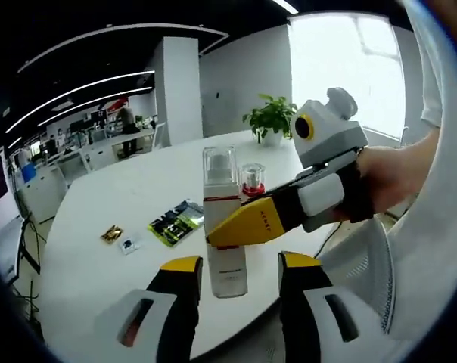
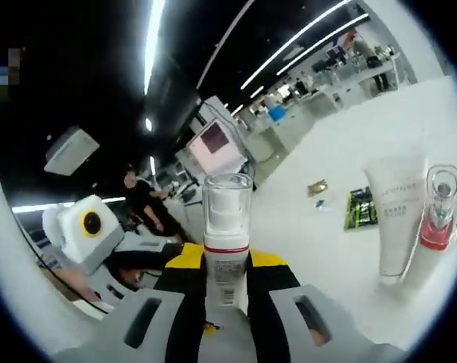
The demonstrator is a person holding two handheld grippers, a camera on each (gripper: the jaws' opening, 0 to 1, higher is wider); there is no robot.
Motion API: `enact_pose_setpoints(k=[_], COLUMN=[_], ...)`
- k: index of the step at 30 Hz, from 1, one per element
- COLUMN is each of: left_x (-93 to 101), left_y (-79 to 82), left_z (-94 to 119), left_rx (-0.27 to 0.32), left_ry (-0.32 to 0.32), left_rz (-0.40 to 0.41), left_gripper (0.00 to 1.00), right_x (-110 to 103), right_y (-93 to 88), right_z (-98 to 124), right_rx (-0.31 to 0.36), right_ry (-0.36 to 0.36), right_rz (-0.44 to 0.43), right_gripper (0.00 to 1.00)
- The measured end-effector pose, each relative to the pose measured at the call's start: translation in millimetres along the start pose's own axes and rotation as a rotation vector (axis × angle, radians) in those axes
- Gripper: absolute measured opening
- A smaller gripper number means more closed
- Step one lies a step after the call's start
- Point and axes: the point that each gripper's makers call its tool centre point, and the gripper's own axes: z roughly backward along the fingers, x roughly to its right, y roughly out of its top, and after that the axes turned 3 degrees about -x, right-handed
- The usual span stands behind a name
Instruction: Arrange the skincare products in the storage area until every visible bottle or jar stands upright without overlapping.
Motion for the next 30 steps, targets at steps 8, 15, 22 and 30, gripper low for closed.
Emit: enact_pose_setpoints(k=[8,15,22,30], left_x=[4.0,17.4,43.0,54.0], left_y=[12.4,32.7,56.1,38.2], left_z=[2,2,8,-8], left_rx=[0.065,0.094,0.177,0.118], left_ry=[-0.078,-0.14,-0.297,-0.355], left_rz=[0.078,0.044,0.143,0.171], left_gripper=[0.47,0.46,0.41,0.4], right_x=[7,4,6,16], right_y=[-11.5,-19.0,-22.2,-41.0], right_z=[15,17,19,28], right_rx=[-0.137,-0.186,-0.201,-0.25], right_ry=[0.061,0.133,0.142,0.128], right_rz=[0.352,0.443,0.472,0.587], right_gripper=[0.19,0.19,0.19,0.19])
